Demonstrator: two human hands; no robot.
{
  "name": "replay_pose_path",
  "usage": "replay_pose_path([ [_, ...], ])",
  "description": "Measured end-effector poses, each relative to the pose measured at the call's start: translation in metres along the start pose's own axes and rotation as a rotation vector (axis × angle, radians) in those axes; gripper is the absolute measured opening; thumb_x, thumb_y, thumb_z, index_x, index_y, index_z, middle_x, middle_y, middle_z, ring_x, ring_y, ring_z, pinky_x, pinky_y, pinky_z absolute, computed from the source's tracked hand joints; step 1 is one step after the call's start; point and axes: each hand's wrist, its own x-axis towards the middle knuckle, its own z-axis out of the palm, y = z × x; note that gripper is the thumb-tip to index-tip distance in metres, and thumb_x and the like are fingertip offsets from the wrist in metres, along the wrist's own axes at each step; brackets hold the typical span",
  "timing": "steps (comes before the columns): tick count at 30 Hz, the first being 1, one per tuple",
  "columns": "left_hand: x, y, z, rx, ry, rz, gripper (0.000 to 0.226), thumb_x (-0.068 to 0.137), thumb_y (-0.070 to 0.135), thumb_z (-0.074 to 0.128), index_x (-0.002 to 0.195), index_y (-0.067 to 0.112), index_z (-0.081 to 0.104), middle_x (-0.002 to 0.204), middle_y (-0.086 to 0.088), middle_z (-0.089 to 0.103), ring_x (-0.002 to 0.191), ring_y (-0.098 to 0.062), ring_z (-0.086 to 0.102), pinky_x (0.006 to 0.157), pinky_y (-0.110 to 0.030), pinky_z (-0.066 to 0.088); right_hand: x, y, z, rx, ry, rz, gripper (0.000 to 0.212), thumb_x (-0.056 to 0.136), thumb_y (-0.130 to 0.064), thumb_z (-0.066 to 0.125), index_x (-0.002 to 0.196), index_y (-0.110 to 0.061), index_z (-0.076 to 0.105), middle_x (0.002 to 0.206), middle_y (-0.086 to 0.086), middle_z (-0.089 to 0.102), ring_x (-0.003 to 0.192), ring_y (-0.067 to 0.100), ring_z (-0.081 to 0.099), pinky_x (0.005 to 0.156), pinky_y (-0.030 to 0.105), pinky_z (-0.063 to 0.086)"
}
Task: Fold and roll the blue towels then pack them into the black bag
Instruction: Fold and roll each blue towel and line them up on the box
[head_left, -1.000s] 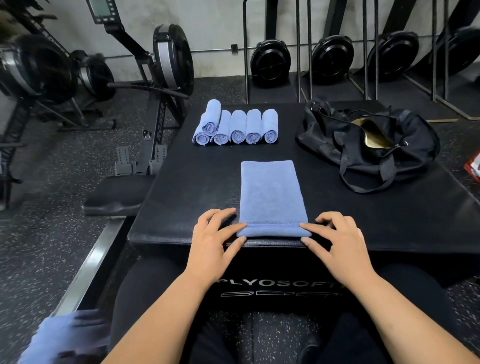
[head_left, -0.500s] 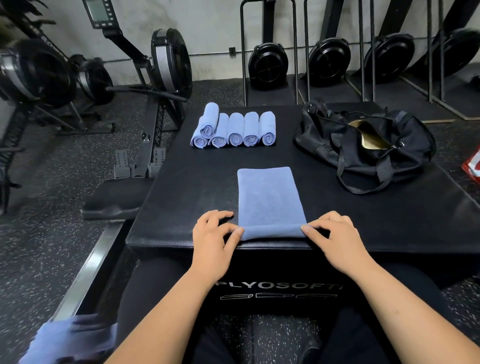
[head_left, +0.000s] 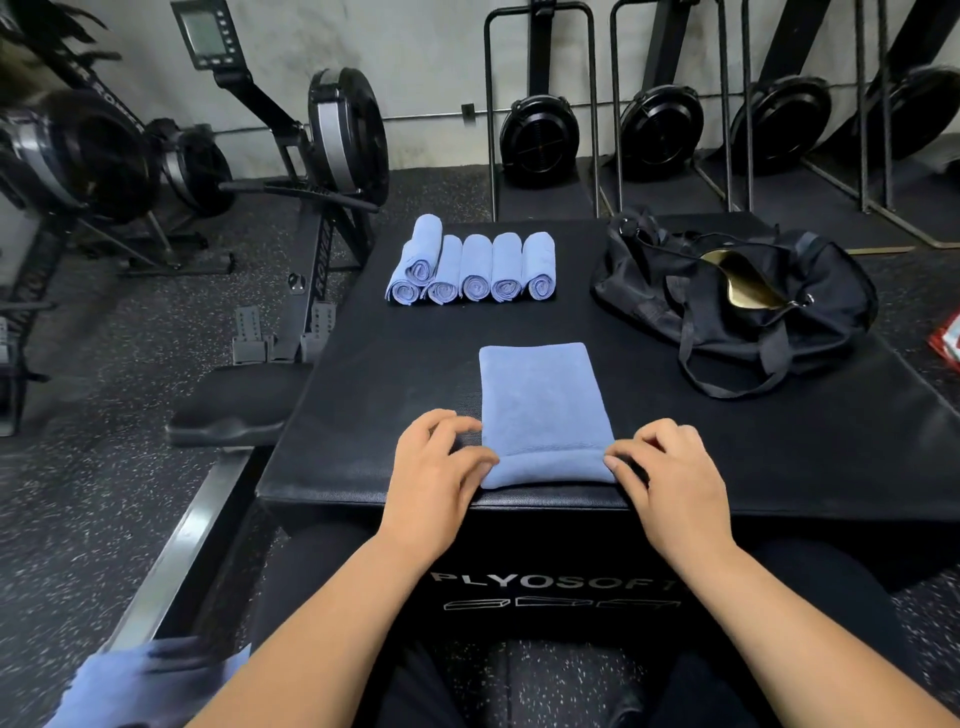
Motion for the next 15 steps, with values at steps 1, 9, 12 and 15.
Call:
replay_pose_path([
  [1,-0.003,-0.004,-0.001,0.013,-0.012,0.02,0.013,0.102,0.025,0.067,0.107,0.027,0.079,0.128,0.008,0.063,0.127,-0.027,0.049,0.113,-0.031,0.03,-0.001,0.005,0.002,-0.032,0.007,-0.058,0.013,0.1,-0.035,0.068,0.101,-0.027,0.078,0.098,-0.011,0.051,0.09,0.018,0.046,0.067,0.038,0.046],
  [9,-0.015,-0.003,0.006,-0.144,-0.111,-0.205,0.039,0.089,0.051,0.078,0.126,0.038,0.074,0.131,0.022,0.056,0.135,-0.011,0.039,0.117,-0.027,0.026,-0.008,0.023,0.001,-0.029,-0.148,-0.092,0.038,0.095,-0.051,0.062,0.129,-0.035,0.068,0.112,-0.016,0.049,0.105,0.016,0.048,0.087,0.041,0.043],
  [12,-0.014,-0.007,0.009,-0.161,-0.096,-0.254,0.034,0.09,0.048,0.078,0.124,0.041,0.074,0.131,0.026,0.055,0.136,-0.01,0.039,0.117,-0.028,0.028,-0.005,0.021,0.001,0.003,-0.136,-0.037,0.033,0.095,-0.042,0.07,0.128,-0.038,0.069,0.109,-0.018,0.047,0.103,0.015,0.046,0.088,0.04,0.042],
  [15,-0.013,-0.007,0.01,-0.166,-0.105,-0.291,0.031,0.094,0.049,0.074,0.123,0.04,0.074,0.132,0.025,0.055,0.137,-0.007,0.037,0.117,-0.029,0.027,-0.001,0.021,-0.001,0.051,-0.167,0.02,0.033,0.097,-0.052,0.059,0.127,-0.042,0.069,0.107,-0.019,0.047,0.103,0.013,0.045,0.091,0.04,0.042],
])
